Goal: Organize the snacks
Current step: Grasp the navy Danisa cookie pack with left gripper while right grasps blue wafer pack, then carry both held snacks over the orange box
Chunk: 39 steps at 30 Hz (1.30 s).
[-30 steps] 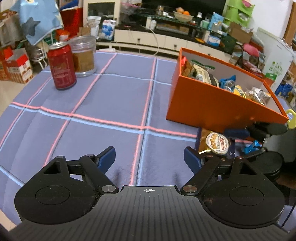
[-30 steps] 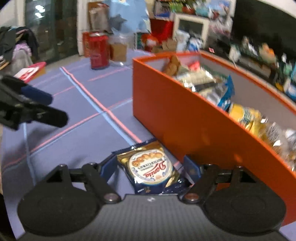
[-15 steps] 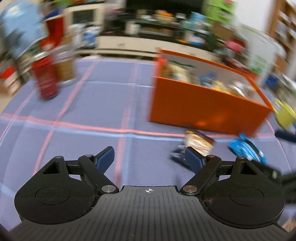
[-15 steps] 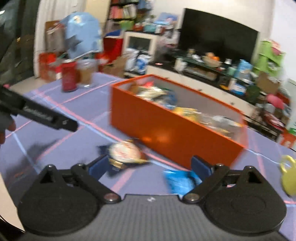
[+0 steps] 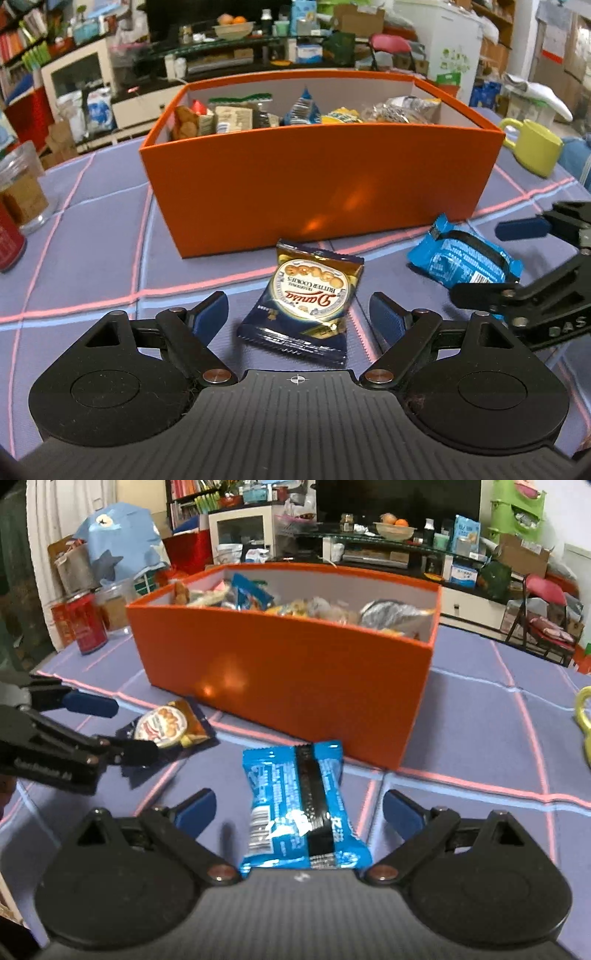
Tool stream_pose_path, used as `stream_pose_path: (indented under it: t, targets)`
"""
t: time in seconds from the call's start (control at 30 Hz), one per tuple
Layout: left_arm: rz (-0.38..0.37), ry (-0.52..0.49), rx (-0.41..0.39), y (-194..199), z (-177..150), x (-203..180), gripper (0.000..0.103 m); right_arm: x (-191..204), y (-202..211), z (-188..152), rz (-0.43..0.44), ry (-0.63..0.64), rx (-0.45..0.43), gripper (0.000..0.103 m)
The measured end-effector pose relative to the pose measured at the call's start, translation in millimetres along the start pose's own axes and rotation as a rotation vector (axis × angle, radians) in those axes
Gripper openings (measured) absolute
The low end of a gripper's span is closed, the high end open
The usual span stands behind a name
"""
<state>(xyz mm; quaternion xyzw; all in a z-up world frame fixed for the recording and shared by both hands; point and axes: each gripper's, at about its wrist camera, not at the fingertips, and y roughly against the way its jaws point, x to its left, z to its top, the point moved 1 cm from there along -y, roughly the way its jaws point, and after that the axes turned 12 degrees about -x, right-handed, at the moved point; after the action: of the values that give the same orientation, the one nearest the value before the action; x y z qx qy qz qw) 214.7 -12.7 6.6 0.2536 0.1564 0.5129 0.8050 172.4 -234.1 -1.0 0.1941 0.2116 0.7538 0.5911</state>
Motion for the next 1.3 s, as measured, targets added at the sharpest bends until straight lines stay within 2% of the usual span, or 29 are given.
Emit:
stream_pose_path:
  t: [0.07,0.13,0.2,0.53,0.7,0.87,1.13,1.3]
  targets:
    - [0.012,0.003,0.008,-4,-1,-3,0.062,2,-4,-2,-0.010,0.021,0.005,0.088]
    - [0.020,0.019,0.032,-13,-2,-5,0.052,1,-10,-3,0.001,0.007,0.027,0.081]
    - [0.026,0.034,0.050,-19,-4,-7,0.040,0,-15,-3,-0.003,0.012,0.028,0.081]
    - [0.046,0.033,0.052,-29,0,-19,0.046,1,-12,-6,-0.003,0.010,0.033,0.080]
    - [0.102,0.033,0.036,-29,-3,-23,0.059,2,-12,-6,-0.010,0.005,0.032,0.080]
    - [0.124,0.040,0.025,-31,-4,-24,0.059,3,-12,-5,-0.022,0.002,0.033,0.078]
    - [0.092,0.065,0.029,-29,-3,-22,0.045,6,-11,-4,-0.024,0.006,0.039,0.071]
    - [0.076,0.065,0.033,-28,-2,-25,0.031,9,-8,-4,-0.010,0.005,0.048,0.062]
